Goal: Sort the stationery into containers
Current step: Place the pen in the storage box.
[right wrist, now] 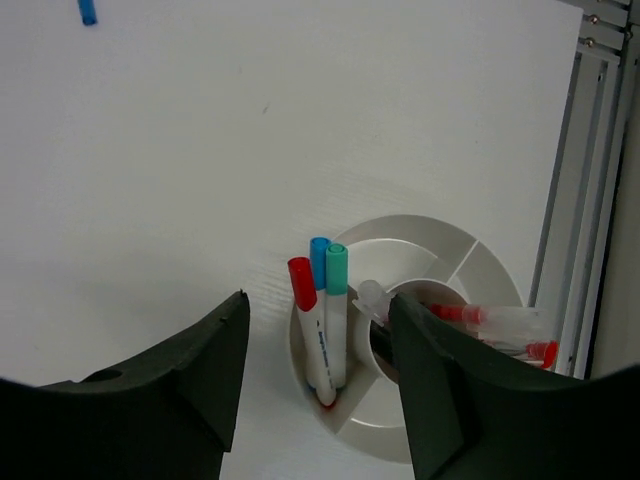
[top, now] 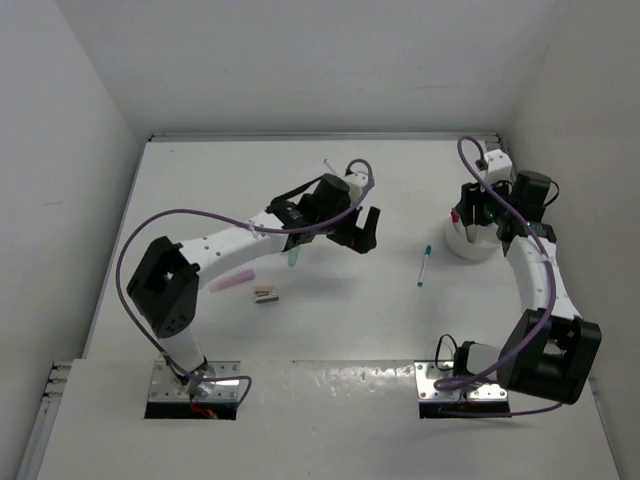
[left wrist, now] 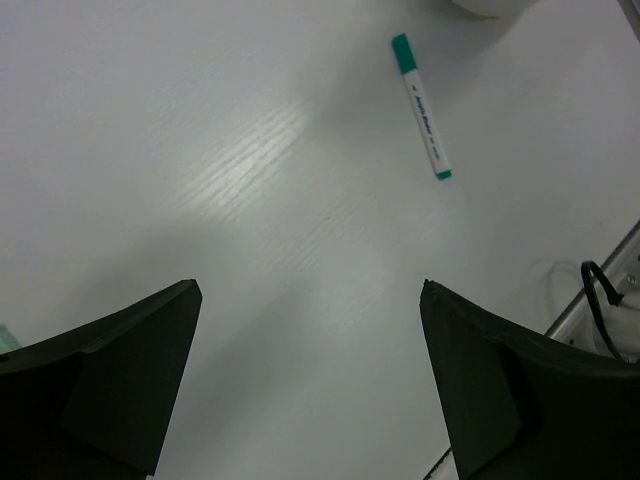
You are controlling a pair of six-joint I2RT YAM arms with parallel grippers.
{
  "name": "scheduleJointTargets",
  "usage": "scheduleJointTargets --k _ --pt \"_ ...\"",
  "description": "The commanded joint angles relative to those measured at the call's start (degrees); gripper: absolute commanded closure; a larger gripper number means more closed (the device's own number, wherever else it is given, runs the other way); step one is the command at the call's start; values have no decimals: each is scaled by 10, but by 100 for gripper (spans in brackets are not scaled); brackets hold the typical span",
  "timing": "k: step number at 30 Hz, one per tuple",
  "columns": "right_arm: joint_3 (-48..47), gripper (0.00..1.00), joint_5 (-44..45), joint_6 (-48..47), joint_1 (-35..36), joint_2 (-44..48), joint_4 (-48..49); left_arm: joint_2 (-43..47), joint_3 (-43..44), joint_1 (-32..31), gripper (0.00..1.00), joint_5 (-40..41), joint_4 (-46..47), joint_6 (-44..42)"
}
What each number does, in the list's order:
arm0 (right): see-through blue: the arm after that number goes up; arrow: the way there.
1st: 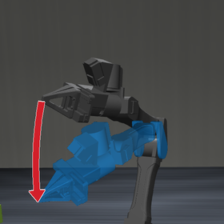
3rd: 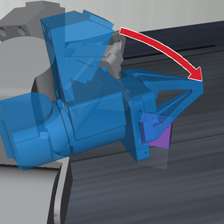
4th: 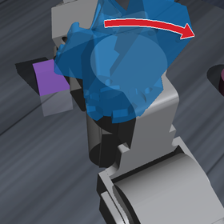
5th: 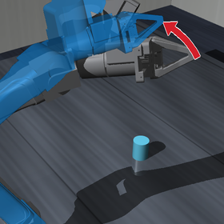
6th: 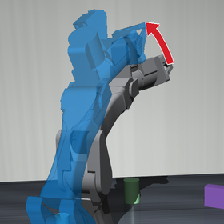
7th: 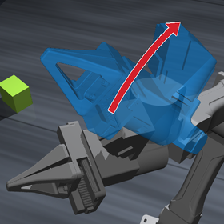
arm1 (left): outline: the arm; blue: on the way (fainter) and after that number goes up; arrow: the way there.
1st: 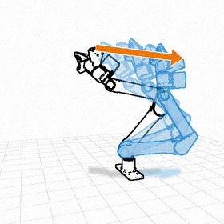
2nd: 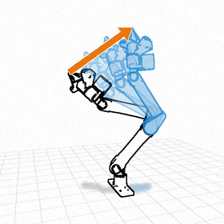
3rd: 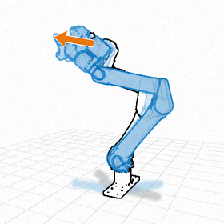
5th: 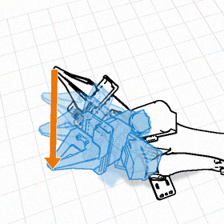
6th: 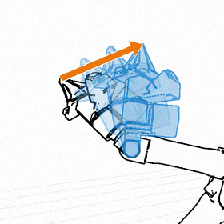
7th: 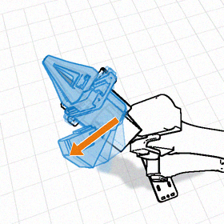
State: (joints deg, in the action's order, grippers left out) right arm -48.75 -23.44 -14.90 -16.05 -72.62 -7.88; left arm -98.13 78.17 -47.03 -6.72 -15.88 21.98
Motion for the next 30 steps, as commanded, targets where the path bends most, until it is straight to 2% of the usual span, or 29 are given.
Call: scheduleJointTargets --k 1,4,7,11,15,21,30 --pt "-53 43 3 81 1 45 -36 19 14 47 3 45 9 42" --pt "-78 48 -10 199 30 73 -117 41 -3 93 5 50 2 52" --pt "-65 52 -11 266 90 94 -176 63 -14 139 7 63 -10 50" --pt "-26 55 53 318 181 79 -216 87 -21 199 8 91 -35 54" --pt "-43 62 187 370 250 1 -251 107 -12 221 4 147 -70 62" --pt "-107 65 293 453 266 -112 -300 133 -43 243 0 144 -62 67" --pt "-135 65 321 431 240 -209 -279 119 -54 258 0 126 -53 66"
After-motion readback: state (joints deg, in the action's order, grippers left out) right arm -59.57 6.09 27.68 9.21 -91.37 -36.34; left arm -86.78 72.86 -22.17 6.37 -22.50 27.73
